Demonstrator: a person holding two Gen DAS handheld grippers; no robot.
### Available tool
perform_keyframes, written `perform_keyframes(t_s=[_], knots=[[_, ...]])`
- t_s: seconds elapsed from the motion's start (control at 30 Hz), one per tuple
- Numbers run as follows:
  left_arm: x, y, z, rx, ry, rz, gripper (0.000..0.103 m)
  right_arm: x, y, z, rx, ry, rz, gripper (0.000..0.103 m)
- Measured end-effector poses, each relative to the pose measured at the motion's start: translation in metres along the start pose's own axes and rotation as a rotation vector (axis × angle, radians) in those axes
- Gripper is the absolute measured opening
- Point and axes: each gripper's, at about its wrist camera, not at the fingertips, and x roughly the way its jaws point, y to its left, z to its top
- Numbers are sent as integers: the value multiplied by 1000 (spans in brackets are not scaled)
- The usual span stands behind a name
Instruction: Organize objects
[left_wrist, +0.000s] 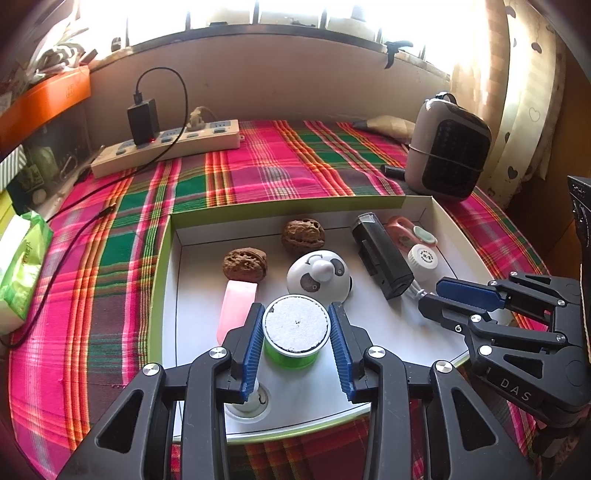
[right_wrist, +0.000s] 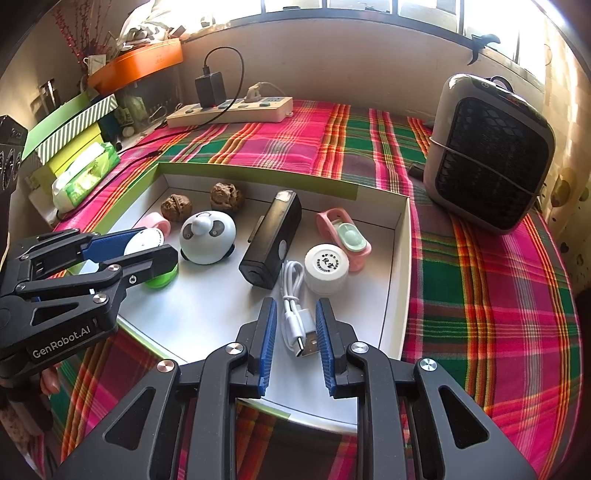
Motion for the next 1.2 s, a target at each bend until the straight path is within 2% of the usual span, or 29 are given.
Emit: perform_keyframes(t_s=[0.07, 0.27, 0.4, 0.63, 0.87, 1.2], knots=[[-3, 0, 0, 1, -5, 4, 34, -2, 0, 0, 7, -7, 0, 33], [-15, -3, -3, 2, -20, 35, 34, -10, 0, -1, 25, -29, 6, 34], [-24, -5, -6, -2, -28, 56, 34, -15, 1, -5, 43, -42, 6, 41], [-41, -11, -13, 3, -65, 95, 34, -32, 10, -11, 54, -87, 3, 41], [-55, -12, -25, -24, -70, 119, 34, -49, 21, -22, 47, -121, -6, 42], [-70, -15, -52, -48, -61, 138, 34, -61, 37, -50, 50, -104, -6, 42]])
